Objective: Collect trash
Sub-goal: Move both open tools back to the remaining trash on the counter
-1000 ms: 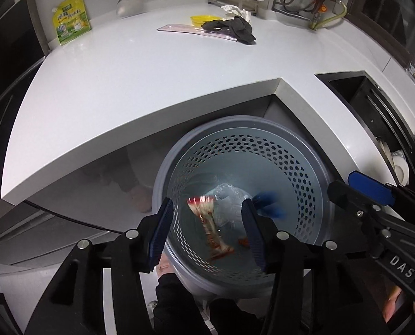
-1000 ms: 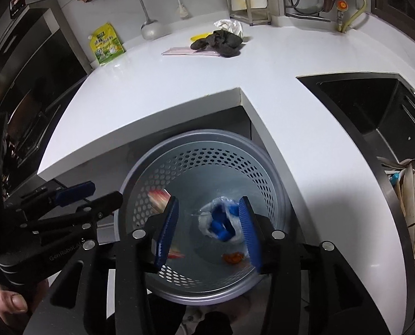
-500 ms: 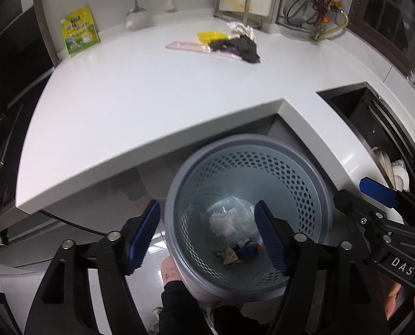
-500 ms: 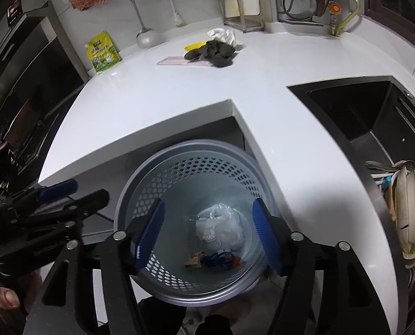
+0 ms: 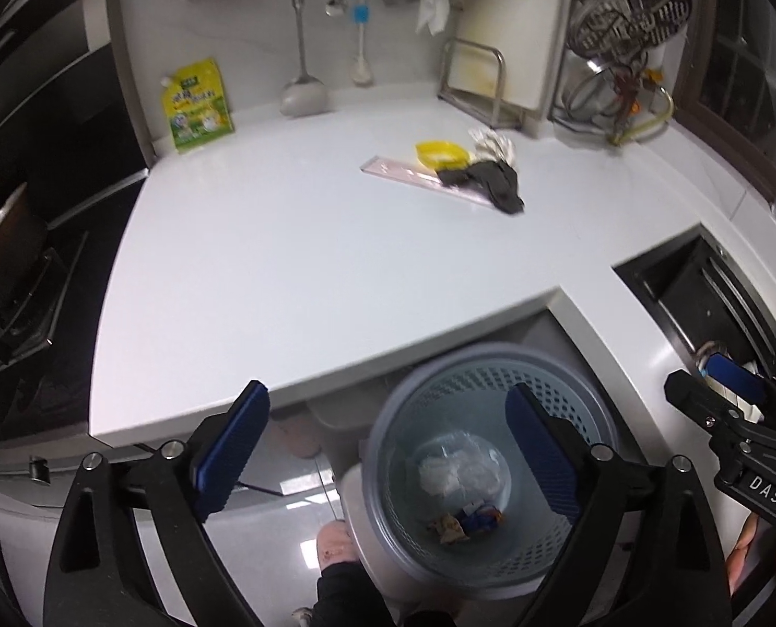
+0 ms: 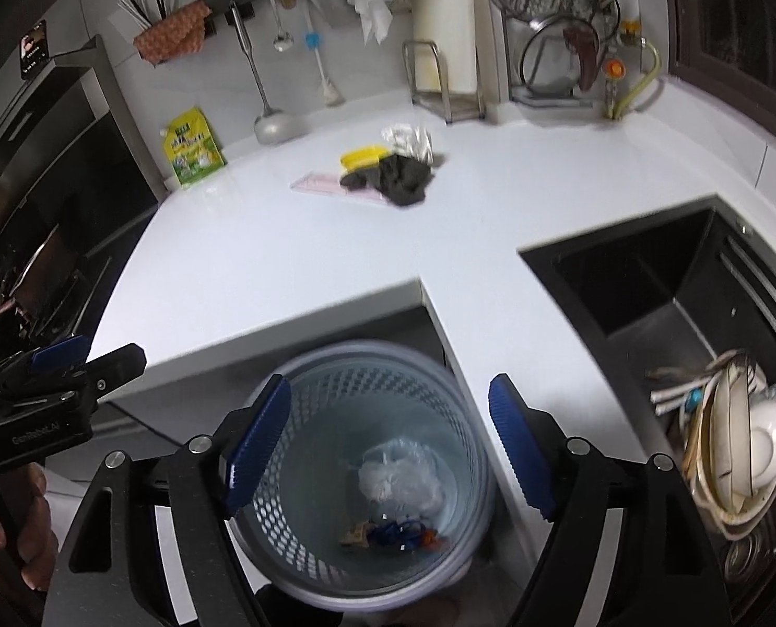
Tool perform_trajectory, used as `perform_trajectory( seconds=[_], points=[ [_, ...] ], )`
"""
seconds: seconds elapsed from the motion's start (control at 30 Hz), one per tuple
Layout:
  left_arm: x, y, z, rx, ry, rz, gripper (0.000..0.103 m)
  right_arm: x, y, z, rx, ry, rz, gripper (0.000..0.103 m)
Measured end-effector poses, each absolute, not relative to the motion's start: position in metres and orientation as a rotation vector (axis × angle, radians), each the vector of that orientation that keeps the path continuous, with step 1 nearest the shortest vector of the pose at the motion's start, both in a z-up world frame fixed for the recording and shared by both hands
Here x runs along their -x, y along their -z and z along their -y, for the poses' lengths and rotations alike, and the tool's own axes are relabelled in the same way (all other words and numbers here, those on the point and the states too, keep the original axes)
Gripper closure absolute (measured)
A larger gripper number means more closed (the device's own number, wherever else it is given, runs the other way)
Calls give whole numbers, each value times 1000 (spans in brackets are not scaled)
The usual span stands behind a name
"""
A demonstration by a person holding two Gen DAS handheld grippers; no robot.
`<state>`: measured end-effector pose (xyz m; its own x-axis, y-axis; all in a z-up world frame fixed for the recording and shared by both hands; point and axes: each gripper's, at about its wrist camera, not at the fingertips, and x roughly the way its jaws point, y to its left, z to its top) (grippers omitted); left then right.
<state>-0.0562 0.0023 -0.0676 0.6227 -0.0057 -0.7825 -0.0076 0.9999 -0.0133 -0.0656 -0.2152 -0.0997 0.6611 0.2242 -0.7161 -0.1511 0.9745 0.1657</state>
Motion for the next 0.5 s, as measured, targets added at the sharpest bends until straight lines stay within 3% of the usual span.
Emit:
perform_trajectory(
  seconds=[0.5],
  points=[
    [3, 39, -52, 46, -18, -828, 7, 15, 67, 183, -80, -173, -756, 23]
  ],
)
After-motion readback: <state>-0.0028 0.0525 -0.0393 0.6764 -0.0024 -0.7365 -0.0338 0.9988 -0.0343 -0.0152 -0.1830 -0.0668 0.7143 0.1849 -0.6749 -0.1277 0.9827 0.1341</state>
